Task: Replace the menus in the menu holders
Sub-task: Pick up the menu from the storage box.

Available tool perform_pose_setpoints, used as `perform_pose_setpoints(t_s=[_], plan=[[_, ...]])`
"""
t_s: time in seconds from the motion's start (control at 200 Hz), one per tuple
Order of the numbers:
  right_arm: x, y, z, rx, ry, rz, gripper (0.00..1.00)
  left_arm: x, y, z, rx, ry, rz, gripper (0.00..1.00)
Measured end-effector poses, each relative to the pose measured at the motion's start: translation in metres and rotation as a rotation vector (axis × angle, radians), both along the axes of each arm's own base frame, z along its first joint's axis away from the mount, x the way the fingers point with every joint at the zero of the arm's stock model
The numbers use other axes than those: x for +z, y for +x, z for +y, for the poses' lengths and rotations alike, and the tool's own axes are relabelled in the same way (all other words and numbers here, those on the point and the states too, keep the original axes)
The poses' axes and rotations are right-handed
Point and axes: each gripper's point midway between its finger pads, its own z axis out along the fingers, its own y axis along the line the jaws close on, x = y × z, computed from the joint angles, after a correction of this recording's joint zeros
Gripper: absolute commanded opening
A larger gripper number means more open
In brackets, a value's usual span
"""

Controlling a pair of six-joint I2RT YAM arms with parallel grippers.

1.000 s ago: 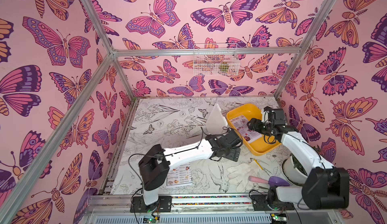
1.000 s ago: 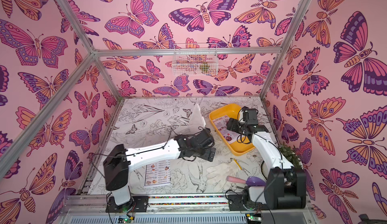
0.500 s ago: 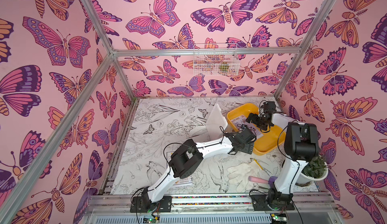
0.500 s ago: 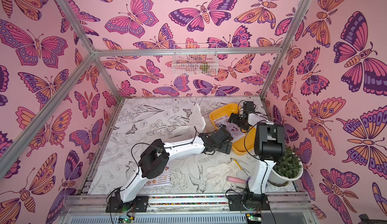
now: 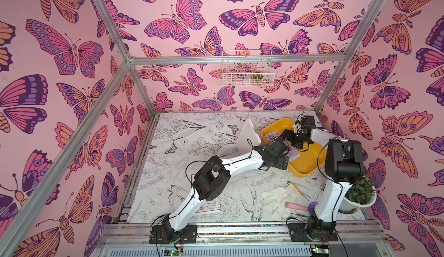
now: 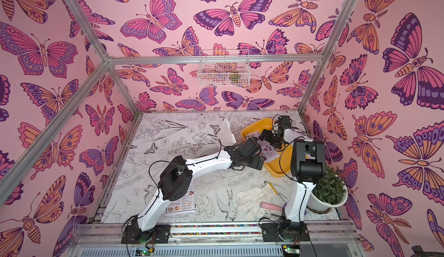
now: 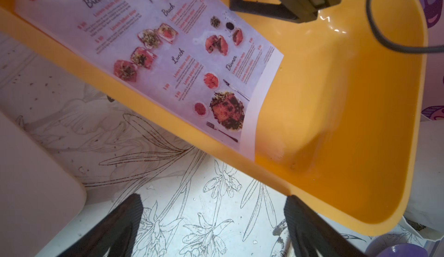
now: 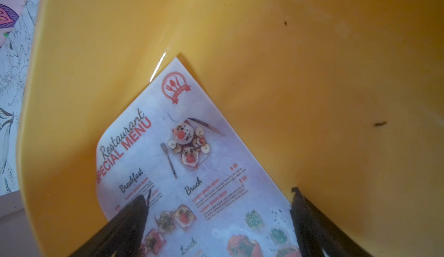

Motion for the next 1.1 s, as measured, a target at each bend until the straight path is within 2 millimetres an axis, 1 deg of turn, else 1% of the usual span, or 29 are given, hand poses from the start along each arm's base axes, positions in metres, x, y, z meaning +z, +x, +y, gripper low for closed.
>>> perform_pose_setpoints(t_s=[0.115,0.205,0.256,0.336,0.451,0.546,0.621,0.706,0.817,0.907,0.977,1.102], plan=[[0.001,-0.007,0.004,0.011,0.021,0.006,0.93,0.001,0.001,0.002,0.022,0.003,0.0,0.93],[0.001,-0.01,0.009,0.022,0.043,0.011,0.93,0.001,-0.004,0.01,0.038,0.01,0.004,0.93],[0.001,-0.011,0.011,0.027,0.055,0.012,0.93,0.005,-0.005,0.014,0.048,0.011,-0.001,0.93],[0.003,-0.014,0.015,0.037,0.078,0.01,0.93,0.018,-0.006,0.016,0.059,-0.004,-0.016,0.93],[0.004,-0.02,0.022,0.045,0.11,0.02,0.92,0.041,-0.003,0.007,0.066,-0.056,-0.043,0.93],[0.004,-0.022,0.028,0.05,0.132,0.027,0.91,0.055,0.004,0.0,0.089,-0.09,-0.056,0.93],[0.004,-0.024,0.03,0.053,0.149,0.03,0.91,0.059,0.012,-0.003,0.115,-0.104,-0.068,0.93],[0.003,-0.025,0.033,0.057,0.164,0.031,0.91,0.055,0.019,-0.002,0.148,-0.094,-0.076,0.92],[0.004,-0.027,0.034,0.058,0.174,0.029,0.91,0.041,0.029,-0.001,0.184,-0.069,-0.08,0.91],[0.005,-0.028,0.035,0.058,0.174,0.029,0.91,0.026,0.034,0.006,0.215,-0.03,-0.074,0.84],[0.005,-0.028,0.034,0.056,0.175,0.03,0.9,0.018,0.038,0.011,0.232,-0.005,-0.072,0.8],[0.005,-0.028,0.034,0.052,0.177,0.032,0.9,0.018,0.043,0.013,0.247,-0.001,-0.08,0.73]])
